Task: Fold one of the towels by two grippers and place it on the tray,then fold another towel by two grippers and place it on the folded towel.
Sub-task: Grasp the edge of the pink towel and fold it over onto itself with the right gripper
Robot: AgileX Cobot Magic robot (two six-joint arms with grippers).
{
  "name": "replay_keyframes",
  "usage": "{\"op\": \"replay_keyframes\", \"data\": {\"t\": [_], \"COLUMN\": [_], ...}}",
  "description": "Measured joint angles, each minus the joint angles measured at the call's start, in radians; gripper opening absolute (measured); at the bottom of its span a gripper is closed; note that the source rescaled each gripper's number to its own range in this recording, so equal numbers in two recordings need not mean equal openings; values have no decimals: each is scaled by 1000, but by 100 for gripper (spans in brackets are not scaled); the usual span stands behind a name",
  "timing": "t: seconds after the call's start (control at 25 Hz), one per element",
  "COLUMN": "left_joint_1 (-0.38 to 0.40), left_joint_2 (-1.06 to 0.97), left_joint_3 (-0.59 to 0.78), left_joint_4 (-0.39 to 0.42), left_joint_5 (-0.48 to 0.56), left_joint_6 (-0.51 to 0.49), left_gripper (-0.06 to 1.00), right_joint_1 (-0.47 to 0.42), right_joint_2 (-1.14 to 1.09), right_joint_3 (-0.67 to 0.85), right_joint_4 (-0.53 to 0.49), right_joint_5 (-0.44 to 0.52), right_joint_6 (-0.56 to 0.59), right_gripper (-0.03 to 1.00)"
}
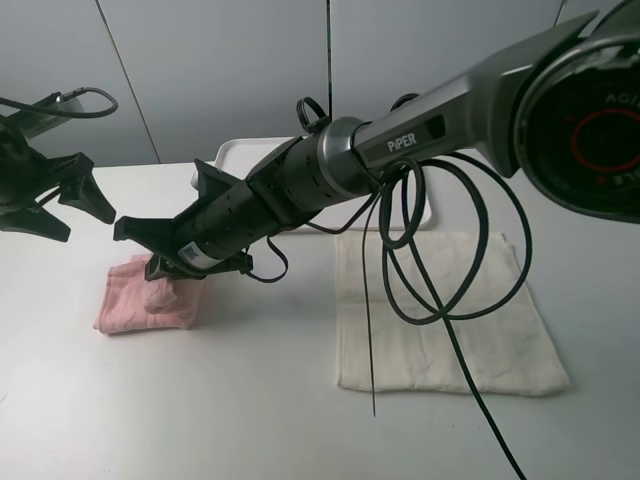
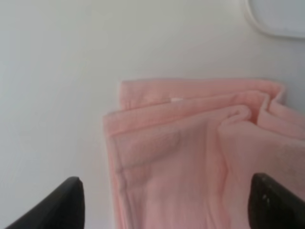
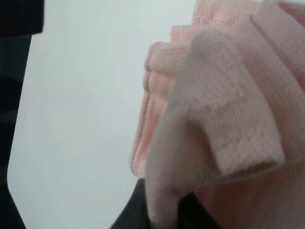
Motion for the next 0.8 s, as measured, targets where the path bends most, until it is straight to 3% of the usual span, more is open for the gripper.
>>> {"op": "replay_keyframes", "data": {"t": [0.16,0.32,0.4,0.56,0.8], "left_joint_1": [0,0,0,0,0], "left_joint_2": [-12,-13,-13,-13,-13], "left_joint_3": [-8,-8,-8,-8,-8], "left_joint_4": [-25,-77,-114,-173,-189], "left_joint_5": [11,19,26,30,30], "left_joint_6": [27,63,91,147,175], "left_gripper": [90,90,90,90,90], "right_joint_1": [0,4,20,65,45], "right_joint_2": [0,0,0,0,-10], "right_joint_3": [0,0,0,0,0], "right_joint_4": [-2,86,180,286,273], "right_joint_5": [4,9,-2,-28,-29], "right_joint_6": [24,5,-40,-167,-227], "right_gripper": [8,39,48,50,54]}}
